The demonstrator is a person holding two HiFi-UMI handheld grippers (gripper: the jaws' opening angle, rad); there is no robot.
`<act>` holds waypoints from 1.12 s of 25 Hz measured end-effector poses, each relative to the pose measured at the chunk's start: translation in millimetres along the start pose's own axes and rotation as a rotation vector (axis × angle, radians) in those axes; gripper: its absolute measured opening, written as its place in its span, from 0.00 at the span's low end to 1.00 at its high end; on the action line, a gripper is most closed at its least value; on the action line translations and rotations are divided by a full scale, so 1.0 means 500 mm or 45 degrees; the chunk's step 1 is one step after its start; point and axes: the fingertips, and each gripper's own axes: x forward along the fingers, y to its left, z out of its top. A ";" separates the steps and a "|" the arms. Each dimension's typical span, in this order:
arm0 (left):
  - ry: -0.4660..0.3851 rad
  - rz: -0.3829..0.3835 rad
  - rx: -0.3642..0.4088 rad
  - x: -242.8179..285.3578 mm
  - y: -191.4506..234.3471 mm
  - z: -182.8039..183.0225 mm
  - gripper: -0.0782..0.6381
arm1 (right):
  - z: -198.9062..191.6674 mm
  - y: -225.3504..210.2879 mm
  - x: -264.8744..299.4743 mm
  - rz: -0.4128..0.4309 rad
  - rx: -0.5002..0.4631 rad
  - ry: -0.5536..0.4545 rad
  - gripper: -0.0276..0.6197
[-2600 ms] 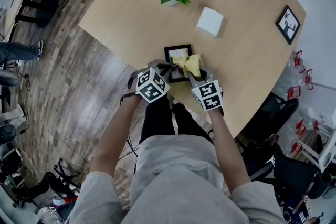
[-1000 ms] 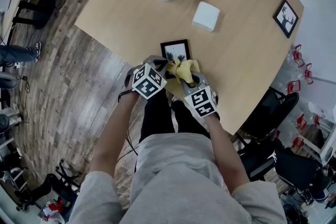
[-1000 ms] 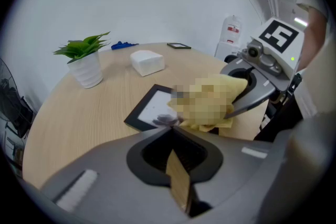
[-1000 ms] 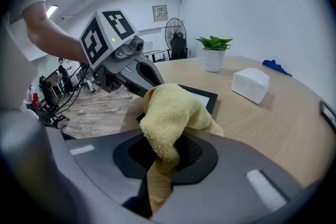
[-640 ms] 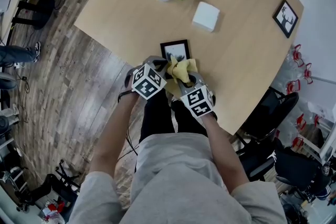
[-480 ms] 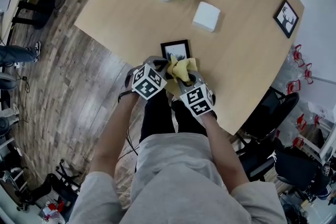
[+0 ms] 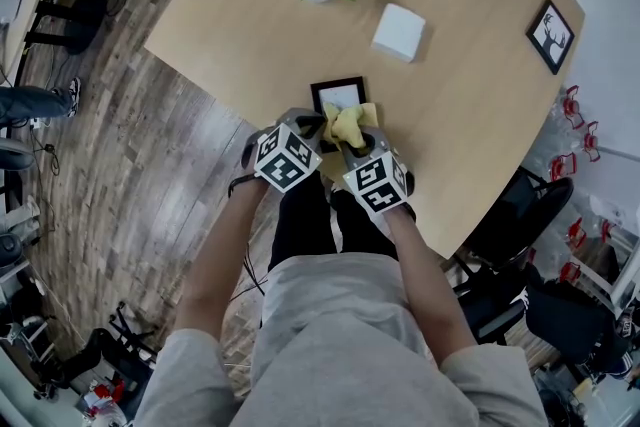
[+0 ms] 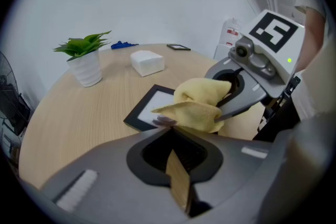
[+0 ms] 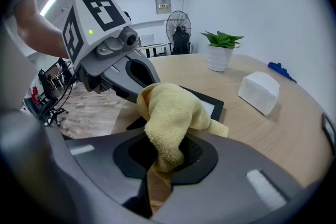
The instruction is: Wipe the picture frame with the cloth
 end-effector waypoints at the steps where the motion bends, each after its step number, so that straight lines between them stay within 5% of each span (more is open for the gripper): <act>1: 0.000 -0.001 0.001 0.000 0.000 0.000 0.18 | 0.001 -0.002 0.003 -0.002 -0.016 0.008 0.12; 28: -0.016 -0.025 -0.001 -0.003 -0.002 0.001 0.18 | 0.055 -0.060 0.045 -0.050 -0.076 0.014 0.13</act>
